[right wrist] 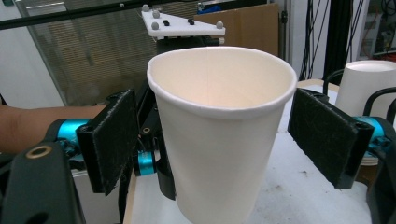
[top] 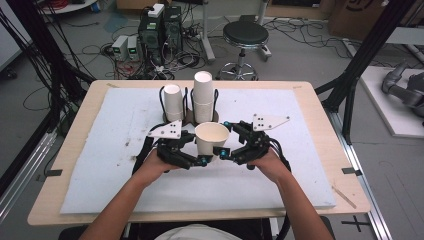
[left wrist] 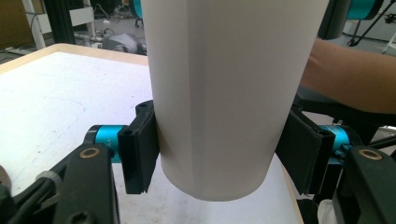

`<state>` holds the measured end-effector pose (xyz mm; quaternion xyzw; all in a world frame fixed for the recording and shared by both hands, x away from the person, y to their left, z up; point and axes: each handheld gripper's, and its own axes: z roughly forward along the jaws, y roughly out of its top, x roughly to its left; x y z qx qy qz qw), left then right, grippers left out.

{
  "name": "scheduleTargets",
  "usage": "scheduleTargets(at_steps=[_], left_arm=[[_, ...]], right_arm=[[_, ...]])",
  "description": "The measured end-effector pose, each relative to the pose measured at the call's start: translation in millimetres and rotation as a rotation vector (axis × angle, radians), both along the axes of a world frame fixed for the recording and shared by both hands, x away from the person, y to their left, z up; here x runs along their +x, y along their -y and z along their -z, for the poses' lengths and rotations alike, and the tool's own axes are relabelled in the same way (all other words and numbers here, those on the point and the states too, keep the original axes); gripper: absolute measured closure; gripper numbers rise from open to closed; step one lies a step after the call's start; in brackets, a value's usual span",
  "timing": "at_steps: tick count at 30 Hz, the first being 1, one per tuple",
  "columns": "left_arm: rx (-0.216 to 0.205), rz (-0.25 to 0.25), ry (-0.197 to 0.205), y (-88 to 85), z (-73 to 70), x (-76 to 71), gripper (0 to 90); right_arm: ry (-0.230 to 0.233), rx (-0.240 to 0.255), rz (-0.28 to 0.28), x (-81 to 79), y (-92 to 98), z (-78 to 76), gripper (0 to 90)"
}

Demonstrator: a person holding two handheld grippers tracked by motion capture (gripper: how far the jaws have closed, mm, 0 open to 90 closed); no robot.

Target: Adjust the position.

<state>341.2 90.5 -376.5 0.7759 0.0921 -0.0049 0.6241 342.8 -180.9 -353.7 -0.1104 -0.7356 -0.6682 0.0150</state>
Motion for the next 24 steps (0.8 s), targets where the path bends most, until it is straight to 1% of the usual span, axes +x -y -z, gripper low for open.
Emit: scheduleTargets(at_steps=[4, 6, 8, 11, 13, 14, 15, 16, 17, 18, 19, 21, 24], left_arm=[[0.001, 0.014, 0.002, 2.7, 0.4, -1.1, 35.5], [-0.005, 0.020, -0.004, 3.6, 0.8, -1.6, 35.5], [-0.007, 0.025, -0.001, 4.2, 1.0, -1.8, 35.5], [-0.014, 0.028, -0.001, 4.8, 1.4, -2.4, 35.5], [-0.020, 0.028, -0.005, 4.8, 1.7, -2.2, 35.7], [-0.018, 0.023, 0.001, 4.7, 1.8, -2.2, 35.6], [-0.014, 0.015, 0.004, 4.7, 1.8, -2.3, 35.4], [-0.003, -0.008, 0.002, 4.8, 2.1, -2.4, 34.6], [0.009, -0.029, -0.003, 4.9, 2.8, -1.7, 32.3], [0.022, -0.053, -0.012, 4.3, 3.7, -0.8, 26.7], [0.030, -0.068, -0.017, 2.2, 4.6, 0.2, 23.8], [0.029, -0.104, -0.018, -4.1, 6.1, 1.7, 23.3], [0.021, -0.186, -0.026, -18.4, 7.4, 4.3, 23.5]], right_arm=[[0.005, -0.004, -0.005, -0.6, -4.1, 1.8, 17.7], [0.011, -0.005, -0.011, -1.4, -6.5, 3.0, 18.5], [0.026, -0.012, -0.013, -1.9, -8.2, 3.7, 24.6], [0.031, -0.009, -0.023, -2.3, -9.4, 4.2, 30.6], [0.042, -0.010, -0.016, -2.3, -8.9, 3.8, 34.1], [0.048, -0.010, -0.015, -2.2, -8.4, 3.4, 35.3], [0.051, -0.013, -0.013, -2.4, -8.2, 3.1, 36.7], [0.056, -0.018, -0.010, -2.3, -7.8, 2.9, 37.4], [0.065, -0.030, 0.009, -2.4, -7.0, 2.5, 37.7], [0.078, -0.037, 0.019, -1.8, -6.0, 2.2, 38.1], [0.082, -0.044, 0.026, -1.6, -4.5, 1.7, 38.7], [0.096, -0.062, 0.052, -0.9, -0.8, 0.8, 39.1], [0.106, -0.084, 0.085, 1.2, 4.9, -0.2, 39.5]])
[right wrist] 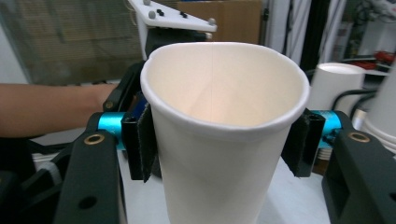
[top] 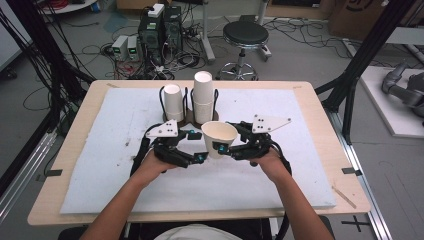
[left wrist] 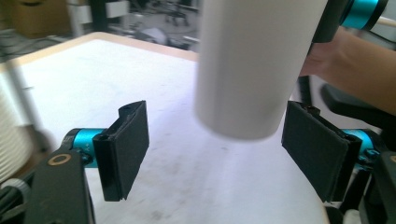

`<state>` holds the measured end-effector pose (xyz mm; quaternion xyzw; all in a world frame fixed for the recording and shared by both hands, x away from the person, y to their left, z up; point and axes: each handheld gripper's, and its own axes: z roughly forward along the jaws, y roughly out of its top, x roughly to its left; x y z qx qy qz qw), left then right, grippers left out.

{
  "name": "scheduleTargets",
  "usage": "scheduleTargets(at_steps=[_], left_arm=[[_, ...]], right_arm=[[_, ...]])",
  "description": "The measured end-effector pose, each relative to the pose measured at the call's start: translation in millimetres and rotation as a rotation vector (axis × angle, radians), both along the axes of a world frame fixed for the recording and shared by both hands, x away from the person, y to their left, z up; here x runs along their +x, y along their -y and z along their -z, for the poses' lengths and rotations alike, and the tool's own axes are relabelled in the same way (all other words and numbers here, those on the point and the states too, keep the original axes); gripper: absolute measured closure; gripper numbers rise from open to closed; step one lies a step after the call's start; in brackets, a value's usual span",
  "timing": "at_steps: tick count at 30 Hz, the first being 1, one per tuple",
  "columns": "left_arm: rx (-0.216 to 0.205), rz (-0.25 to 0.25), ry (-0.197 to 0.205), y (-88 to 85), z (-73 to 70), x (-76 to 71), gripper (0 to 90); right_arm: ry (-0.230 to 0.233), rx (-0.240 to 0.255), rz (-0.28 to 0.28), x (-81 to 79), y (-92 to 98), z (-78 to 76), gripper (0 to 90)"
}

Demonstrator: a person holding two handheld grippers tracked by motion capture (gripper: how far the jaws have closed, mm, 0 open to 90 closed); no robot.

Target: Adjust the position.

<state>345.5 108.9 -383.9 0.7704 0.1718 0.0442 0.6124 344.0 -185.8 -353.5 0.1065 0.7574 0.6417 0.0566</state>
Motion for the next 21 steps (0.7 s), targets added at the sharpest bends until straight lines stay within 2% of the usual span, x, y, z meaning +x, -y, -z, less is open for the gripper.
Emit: scheduleTargets(at_steps=[3, 6, 8, 11, 15, 18, 21], left_arm=[[-0.021, -0.080, 0.001, -17.1, 1.5, 0.7, 24.1], [-0.046, -0.159, 0.026, -35.3, 2.3, 0.8, 24.1], [-0.047, -0.204, 0.059, -43.4, 2.5, 0.0, 24.1], [-0.059, -0.239, 0.073, -54.8, 2.1, 0.2, 24.1], [-0.075, -0.271, 0.081, -65.0, 0.9, 1.5, 24.1], [-0.059, -0.286, 0.093, -68.4, 0.6, 0.5, 24.1], [-0.067, -0.296, 0.100, -70.5, 0.7, -0.1, 24.1]], right_arm=[[0.014, -0.028, 0.026, 2.1, 3.2, 0.6, 39.6], [0.009, -0.039, 0.032, 3.0, 4.5, 1.4, 39.6], [0.003, -0.031, 0.029, 4.0, 5.1, 1.5, 39.6], [-0.001, -0.016, 0.040, 6.3, 6.4, 1.7, 39.6], [0.000, -0.019, 0.047, 7.7, 8.4, 1.9, 39.4], [0.004, -0.008, 0.048, 5.4, 9.2, 0.3, 39.1], [-0.001, -0.003, 0.050, 6.6, 9.0, 0.3, 39.0]])
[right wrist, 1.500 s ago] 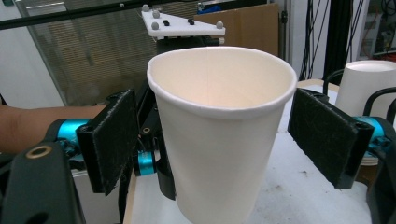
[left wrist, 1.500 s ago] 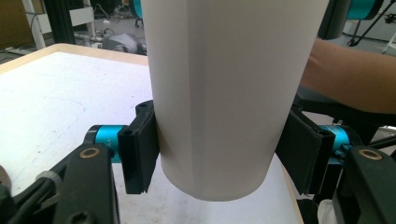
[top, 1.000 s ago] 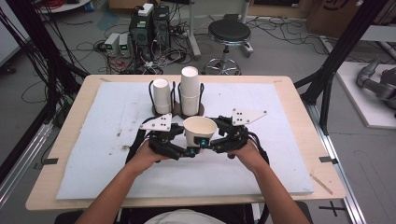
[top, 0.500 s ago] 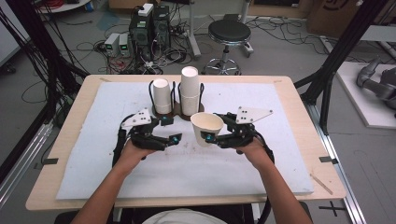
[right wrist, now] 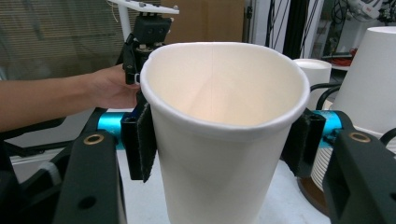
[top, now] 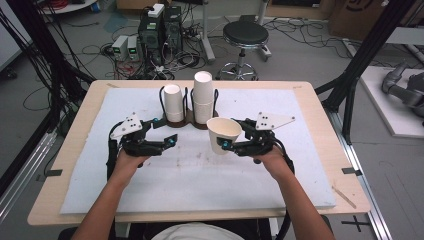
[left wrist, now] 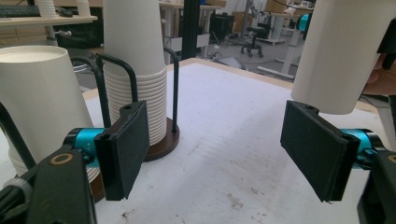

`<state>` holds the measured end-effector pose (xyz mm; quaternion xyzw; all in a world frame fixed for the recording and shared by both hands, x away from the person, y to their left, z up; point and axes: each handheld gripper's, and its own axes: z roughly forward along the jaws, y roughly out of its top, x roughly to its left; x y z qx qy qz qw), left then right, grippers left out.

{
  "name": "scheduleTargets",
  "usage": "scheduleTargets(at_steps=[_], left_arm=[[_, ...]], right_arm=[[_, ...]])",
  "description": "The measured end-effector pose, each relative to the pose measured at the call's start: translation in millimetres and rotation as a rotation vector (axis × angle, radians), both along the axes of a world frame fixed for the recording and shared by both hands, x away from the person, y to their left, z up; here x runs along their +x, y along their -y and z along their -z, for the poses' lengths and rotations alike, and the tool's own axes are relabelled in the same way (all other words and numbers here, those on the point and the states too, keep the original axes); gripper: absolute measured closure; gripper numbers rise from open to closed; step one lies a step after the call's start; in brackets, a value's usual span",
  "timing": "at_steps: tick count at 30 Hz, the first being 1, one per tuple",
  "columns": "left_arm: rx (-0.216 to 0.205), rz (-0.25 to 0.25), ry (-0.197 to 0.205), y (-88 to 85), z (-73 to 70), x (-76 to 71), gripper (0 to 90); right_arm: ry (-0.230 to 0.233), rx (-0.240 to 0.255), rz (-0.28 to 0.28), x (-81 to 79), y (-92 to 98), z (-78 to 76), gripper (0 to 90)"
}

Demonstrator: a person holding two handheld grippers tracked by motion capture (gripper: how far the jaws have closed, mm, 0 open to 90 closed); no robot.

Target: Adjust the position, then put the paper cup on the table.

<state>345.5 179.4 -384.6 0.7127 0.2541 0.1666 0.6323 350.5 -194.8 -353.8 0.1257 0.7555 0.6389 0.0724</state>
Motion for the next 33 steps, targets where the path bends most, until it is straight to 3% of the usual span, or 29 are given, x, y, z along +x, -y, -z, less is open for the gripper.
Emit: scheduleTargets(at_steps=[9, 22, 33], left_arm=[[-0.016, -0.048, -0.035, -8.6, 4.1, 5.5, 18.7], [0.005, -0.139, -0.031, -33.1, 10.5, 4.5, 18.7], [0.011, -0.185, -0.056, -47.4, 18.6, 7.3, 18.7]], right_arm=[[0.016, -0.038, 0.064, 2.3, 9.1, 1.3, 38.5], [0.049, -0.083, 0.258, 16.3, 45.2, 12.3, 38.5], [0.020, -0.127, 0.437, 33.3, 86.6, 33.1, 37.7]])
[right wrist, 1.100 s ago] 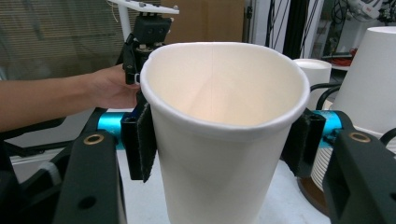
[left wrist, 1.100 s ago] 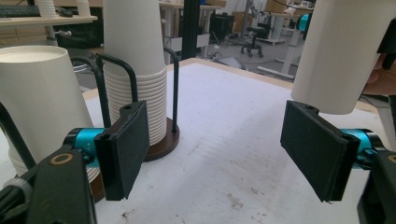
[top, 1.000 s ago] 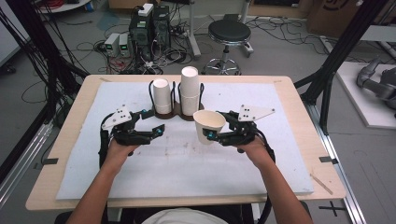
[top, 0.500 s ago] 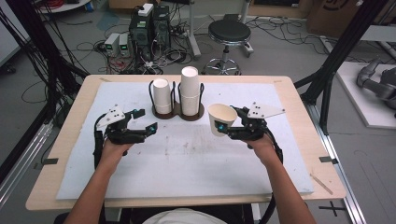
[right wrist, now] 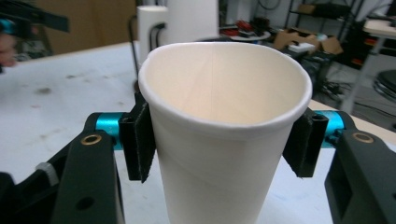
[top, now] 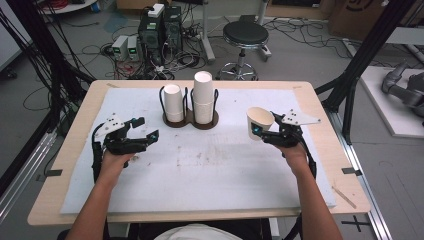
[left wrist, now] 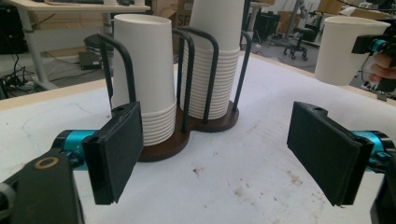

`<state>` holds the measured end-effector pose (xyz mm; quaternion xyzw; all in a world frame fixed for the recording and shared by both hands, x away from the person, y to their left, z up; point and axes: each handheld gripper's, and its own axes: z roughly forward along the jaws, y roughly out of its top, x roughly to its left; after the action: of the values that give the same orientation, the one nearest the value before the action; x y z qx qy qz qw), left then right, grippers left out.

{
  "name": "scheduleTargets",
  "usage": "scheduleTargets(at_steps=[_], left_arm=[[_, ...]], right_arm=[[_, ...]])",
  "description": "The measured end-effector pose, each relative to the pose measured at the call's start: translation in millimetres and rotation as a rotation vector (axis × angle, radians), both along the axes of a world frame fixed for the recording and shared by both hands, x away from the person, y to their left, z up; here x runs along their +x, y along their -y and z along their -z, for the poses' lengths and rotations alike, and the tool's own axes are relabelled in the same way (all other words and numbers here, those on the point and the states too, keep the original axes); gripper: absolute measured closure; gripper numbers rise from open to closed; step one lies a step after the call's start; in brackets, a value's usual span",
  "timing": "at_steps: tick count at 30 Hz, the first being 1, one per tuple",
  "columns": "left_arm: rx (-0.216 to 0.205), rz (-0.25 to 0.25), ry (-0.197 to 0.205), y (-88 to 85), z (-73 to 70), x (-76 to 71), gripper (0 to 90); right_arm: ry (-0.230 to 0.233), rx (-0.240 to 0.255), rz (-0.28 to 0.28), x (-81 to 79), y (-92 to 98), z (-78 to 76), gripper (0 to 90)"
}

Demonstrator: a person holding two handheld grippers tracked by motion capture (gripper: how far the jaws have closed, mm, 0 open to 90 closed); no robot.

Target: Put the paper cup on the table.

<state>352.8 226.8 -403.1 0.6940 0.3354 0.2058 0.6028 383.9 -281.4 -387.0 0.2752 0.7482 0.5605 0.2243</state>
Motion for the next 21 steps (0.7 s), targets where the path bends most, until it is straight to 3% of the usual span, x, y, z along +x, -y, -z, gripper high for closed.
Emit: scheduleTargets(at_steps=[7, 21], left_arm=[[0.003, -0.004, -0.005, -0.7, 1.5, 0.0, 18.7], [0.019, 0.009, -0.013, 3.0, 4.0, 1.8, 18.7]], right_arm=[[-0.052, -0.003, 0.108, 12.3, 19.0, 17.5, 37.8], [-0.138, -0.032, 0.149, 22.6, 25.1, 38.8, 37.1]])
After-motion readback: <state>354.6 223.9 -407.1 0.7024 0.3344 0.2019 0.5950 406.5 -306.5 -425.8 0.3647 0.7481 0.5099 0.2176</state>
